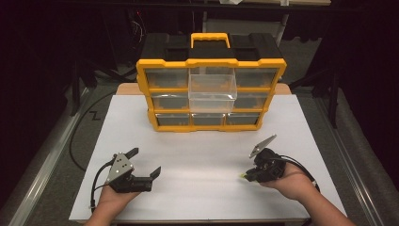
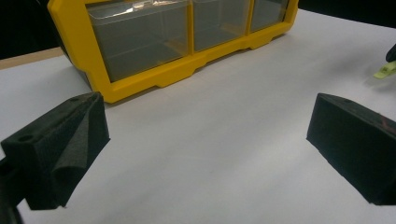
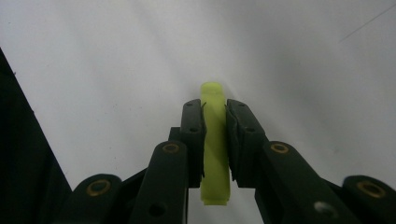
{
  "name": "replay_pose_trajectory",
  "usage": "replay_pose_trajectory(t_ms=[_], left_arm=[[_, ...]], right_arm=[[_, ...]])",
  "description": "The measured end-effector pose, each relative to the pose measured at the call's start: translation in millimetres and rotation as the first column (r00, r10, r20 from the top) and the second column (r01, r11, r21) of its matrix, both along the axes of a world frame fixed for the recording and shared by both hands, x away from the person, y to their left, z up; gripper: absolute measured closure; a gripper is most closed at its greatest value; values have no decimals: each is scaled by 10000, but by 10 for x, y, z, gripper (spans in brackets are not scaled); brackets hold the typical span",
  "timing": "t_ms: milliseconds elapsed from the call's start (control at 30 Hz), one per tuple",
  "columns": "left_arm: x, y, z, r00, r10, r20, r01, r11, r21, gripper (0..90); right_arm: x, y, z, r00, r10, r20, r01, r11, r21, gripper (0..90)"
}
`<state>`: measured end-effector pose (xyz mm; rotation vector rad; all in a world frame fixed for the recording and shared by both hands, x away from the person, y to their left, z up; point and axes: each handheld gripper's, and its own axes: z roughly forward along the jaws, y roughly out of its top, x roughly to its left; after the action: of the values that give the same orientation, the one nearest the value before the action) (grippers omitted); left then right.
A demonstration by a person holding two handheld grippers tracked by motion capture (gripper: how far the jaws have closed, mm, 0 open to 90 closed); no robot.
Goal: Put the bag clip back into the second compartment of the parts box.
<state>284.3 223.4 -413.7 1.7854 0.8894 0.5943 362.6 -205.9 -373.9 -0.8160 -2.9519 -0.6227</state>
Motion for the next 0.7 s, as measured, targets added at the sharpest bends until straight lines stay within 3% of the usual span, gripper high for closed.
replay_pose_trajectory(t_ms=[700], left_arm=[[-7,1,3,10000,-45,27,45,10000,7,3]], right_arm=[[70,117,410,9971,681,-329,-685,9976,-102,795]])
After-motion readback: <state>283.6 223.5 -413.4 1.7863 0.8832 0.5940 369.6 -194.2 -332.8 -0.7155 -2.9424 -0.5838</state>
